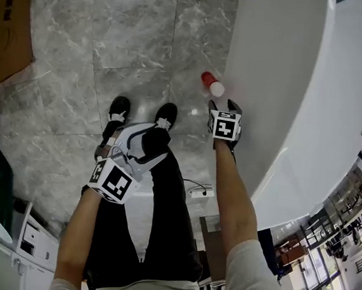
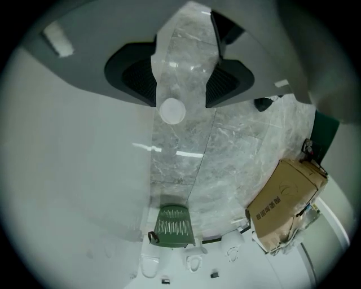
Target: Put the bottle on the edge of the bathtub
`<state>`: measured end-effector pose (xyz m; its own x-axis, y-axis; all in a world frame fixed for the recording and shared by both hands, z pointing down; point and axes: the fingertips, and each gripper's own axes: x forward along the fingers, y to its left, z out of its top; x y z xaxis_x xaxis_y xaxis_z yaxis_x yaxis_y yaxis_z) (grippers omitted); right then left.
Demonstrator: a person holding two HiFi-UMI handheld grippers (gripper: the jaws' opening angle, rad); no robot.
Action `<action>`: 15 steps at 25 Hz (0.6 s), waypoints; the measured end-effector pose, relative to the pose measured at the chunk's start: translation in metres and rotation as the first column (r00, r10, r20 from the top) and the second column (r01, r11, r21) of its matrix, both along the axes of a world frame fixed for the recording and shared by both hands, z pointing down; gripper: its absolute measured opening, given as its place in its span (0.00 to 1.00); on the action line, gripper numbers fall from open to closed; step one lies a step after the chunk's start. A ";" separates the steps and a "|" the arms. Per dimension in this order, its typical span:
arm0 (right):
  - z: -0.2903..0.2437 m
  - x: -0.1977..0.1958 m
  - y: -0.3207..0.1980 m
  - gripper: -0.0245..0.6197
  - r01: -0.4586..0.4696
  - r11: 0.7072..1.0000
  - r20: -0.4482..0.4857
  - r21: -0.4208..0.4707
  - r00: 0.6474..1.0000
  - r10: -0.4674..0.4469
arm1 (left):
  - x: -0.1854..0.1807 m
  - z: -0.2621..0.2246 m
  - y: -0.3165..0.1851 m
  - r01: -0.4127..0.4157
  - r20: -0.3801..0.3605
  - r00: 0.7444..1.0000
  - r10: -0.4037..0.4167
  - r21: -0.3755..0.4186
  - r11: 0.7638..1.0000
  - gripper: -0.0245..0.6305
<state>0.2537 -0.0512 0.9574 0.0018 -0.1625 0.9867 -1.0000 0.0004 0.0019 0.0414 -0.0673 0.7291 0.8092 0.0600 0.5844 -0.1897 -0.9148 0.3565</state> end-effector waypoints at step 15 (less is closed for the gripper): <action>-0.159 -0.068 0.059 0.46 -0.313 0.933 0.063 0.181 0.950 0.306 | -0.051 -0.045 0.015 -0.364 0.054 0.931 0.361 0.067 0.929 0.55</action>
<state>0.1858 0.0079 0.7988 0.0496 -0.3395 0.9393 -0.9500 -0.3064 -0.0606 -0.0093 -0.0520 0.6843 0.7160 0.3003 0.6302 0.1473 -0.9474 0.2840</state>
